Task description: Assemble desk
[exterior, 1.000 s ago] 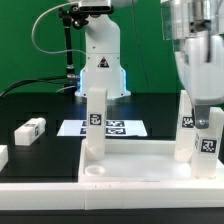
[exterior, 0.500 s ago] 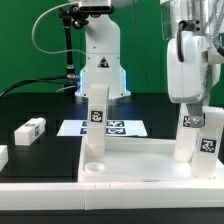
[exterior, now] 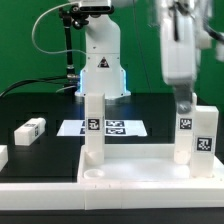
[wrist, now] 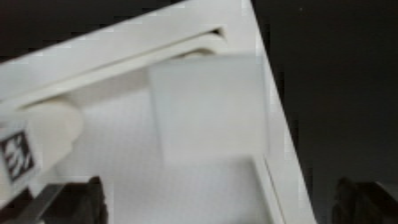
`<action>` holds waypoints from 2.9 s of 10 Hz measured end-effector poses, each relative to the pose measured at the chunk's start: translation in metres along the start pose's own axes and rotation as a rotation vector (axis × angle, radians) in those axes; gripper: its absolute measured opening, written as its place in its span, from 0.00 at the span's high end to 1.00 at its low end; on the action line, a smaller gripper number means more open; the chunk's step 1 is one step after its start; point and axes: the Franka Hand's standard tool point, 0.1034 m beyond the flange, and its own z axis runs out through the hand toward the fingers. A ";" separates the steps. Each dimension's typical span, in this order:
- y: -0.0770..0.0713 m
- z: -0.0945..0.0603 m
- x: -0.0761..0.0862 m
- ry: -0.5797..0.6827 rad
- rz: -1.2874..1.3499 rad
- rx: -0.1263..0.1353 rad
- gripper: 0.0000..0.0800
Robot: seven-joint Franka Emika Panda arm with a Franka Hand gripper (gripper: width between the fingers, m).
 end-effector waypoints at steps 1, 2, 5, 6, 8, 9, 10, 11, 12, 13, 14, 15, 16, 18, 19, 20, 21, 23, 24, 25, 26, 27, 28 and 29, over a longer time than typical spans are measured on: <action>-0.002 -0.012 0.012 -0.007 -0.033 0.010 0.19; -0.005 -0.020 0.021 -0.009 -0.035 0.020 0.19; -0.002 -0.015 0.018 -0.004 -0.044 0.013 0.19; -0.002 -0.014 0.018 -0.004 -0.045 0.012 0.19; -0.002 -0.014 0.019 -0.003 -0.049 0.012 0.19; -0.002 -0.013 0.022 0.001 -0.103 0.021 0.19; 0.001 -0.015 0.028 0.000 -0.125 0.023 0.19; 0.005 -0.023 0.042 -0.004 -0.203 0.024 0.19; 0.010 -0.040 0.072 -0.015 -0.388 0.032 0.19; 0.011 -0.056 0.099 -0.024 -0.531 0.042 0.19; 0.004 -0.071 0.120 -0.028 -0.635 0.059 0.19; -0.006 -0.081 0.126 -0.025 -0.685 0.082 0.19; -0.004 -0.078 0.124 -0.020 -0.737 0.079 0.19; -0.004 -0.077 0.125 -0.012 -0.912 0.080 0.19; -0.004 -0.075 0.128 -0.008 -0.986 0.077 0.19; -0.002 -0.070 0.136 -0.001 -1.057 0.065 0.19; 0.008 -0.065 0.154 0.000 -1.188 0.051 0.19; 0.028 -0.052 0.201 0.001 -1.420 0.010 0.19; 0.043 -0.039 0.246 -0.013 -1.574 -0.014 0.19; 0.047 -0.028 0.264 0.000 -1.600 -0.044 0.19; 0.049 -0.018 0.265 0.014 -1.665 -0.062 0.19; 0.047 -0.021 0.261 0.008 -1.688 -0.054 0.19; 0.047 -0.022 0.261 0.003 -1.679 -0.054 0.19; 0.047 -0.021 0.262 0.002 -1.679 -0.057 0.19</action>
Offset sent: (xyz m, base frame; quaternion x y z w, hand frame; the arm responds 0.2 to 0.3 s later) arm 0.0000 0.0000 0.0000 0.0000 0.0000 0.0000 1.0000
